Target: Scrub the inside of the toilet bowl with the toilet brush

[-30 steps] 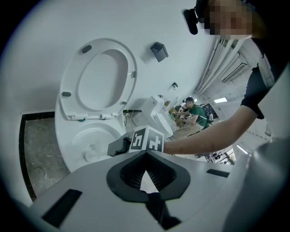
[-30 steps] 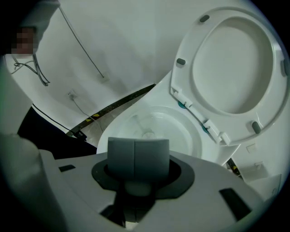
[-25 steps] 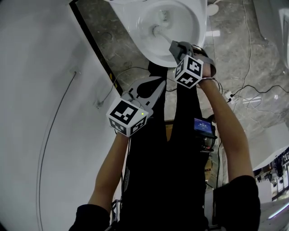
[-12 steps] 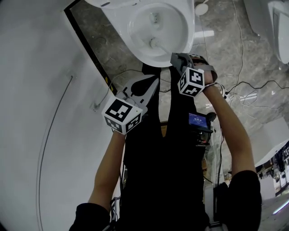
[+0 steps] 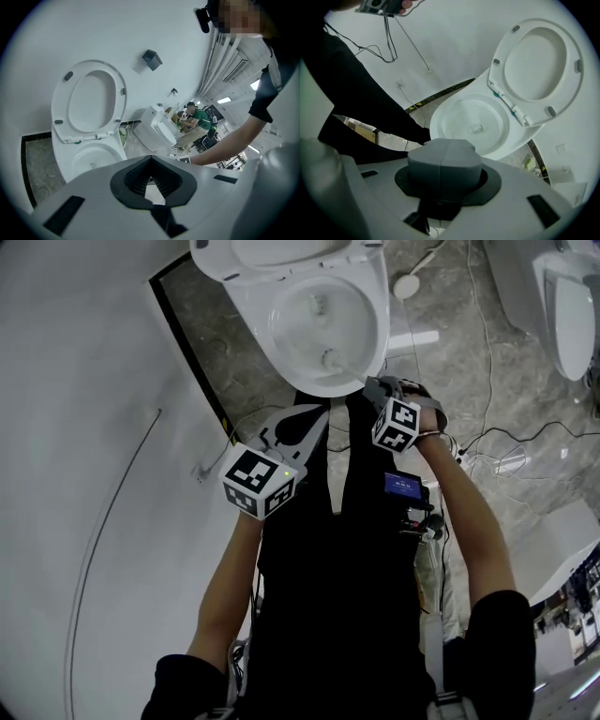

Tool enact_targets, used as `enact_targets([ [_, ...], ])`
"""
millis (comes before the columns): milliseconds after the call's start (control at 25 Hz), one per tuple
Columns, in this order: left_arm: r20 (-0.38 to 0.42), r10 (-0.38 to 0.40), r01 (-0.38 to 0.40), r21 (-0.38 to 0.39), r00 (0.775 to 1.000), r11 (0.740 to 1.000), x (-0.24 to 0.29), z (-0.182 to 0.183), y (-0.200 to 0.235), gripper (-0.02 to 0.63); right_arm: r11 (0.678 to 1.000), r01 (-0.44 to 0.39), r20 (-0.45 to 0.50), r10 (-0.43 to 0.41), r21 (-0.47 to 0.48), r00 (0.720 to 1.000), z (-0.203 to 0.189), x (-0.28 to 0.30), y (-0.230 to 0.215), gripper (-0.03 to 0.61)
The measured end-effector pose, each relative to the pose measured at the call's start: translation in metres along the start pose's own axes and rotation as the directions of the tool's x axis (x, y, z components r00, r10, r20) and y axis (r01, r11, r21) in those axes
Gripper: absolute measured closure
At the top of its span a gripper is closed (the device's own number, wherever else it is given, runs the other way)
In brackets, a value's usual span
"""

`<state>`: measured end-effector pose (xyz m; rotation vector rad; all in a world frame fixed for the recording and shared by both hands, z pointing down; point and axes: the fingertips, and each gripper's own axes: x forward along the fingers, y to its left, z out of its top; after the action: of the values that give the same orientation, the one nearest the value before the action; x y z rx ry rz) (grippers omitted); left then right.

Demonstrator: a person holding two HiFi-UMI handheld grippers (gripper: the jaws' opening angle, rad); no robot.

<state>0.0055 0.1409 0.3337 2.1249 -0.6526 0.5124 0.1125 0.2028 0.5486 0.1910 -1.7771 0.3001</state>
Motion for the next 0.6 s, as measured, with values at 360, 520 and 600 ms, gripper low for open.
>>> enact_targets([
  [360,0.029,0.076,-0.076,-0.01,0.997,0.997,-0.04,0.026,-0.02,0.603,0.999,0.005,-0.081,-0.002,0.039,0.997,-0.015,-0.032,-0.018,0.419],
  [520,0.058,0.125,-0.124,-0.008,0.99,0.992,-0.063,0.035,-0.02,0.602,1.0,0.012,-0.123,-0.01,0.02,0.992,-0.017,-0.042,-0.029,0.419],
  [600,0.075,0.143,-0.143,-0.01,0.987,0.99,-0.076,0.037,-0.023,0.603,1.0,0.004,-0.138,0.0,0.025,0.99,-0.017,-0.049,-0.03,0.419],
])
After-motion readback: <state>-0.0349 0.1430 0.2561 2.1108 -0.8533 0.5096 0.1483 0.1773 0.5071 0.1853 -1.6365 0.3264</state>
